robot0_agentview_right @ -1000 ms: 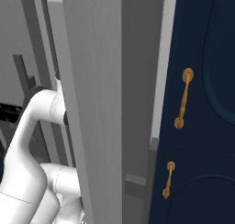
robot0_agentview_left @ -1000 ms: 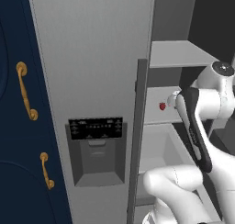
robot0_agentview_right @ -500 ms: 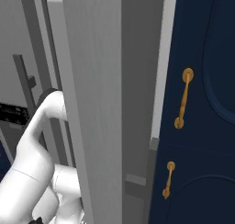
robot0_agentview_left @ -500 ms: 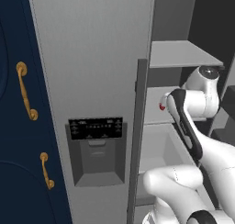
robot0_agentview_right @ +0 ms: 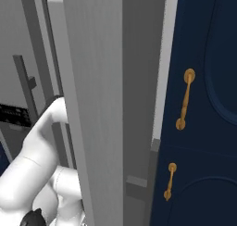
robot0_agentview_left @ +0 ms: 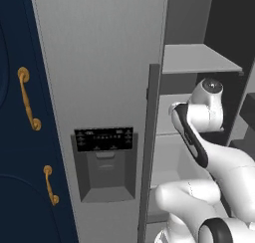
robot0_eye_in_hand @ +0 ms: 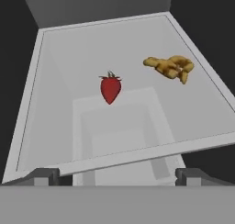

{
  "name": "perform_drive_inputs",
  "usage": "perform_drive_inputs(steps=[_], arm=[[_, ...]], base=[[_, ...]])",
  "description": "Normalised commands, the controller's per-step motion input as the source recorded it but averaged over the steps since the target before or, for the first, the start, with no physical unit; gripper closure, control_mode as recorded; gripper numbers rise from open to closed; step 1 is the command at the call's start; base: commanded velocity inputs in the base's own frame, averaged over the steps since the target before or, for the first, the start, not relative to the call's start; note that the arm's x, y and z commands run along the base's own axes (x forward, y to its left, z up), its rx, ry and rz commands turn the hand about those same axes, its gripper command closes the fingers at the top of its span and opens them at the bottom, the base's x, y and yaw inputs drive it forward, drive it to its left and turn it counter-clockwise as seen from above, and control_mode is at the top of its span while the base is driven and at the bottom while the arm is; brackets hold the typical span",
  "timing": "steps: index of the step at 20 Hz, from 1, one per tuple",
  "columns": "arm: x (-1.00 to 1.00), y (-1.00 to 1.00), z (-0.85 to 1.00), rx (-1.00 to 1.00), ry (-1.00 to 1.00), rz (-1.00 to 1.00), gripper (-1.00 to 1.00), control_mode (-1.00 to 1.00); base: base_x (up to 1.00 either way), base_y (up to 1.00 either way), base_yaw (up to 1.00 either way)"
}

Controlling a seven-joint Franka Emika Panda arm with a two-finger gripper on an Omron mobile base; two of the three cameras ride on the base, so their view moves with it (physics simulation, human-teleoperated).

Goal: Take the strawberry from the fridge and place it on top of the pancake, located on the dining counter.

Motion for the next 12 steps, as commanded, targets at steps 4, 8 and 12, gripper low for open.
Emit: perform_drive_inputs(steps=[4,8,12], arm=[[0.45,0.0,-0.21,0.0,0.01,-0.06,-1.0,-1.0],[0.44,-0.07,-0.13,0.0,0.01,0.0,-1.0,-1.0],[0.27,-0.12,0.0,0.01,0.05,0.0,-1.0,-1.0]], base=[[0.0,0.0,0.0],[0.0,0.0,0.0],[0.0,0.0,0.0]])
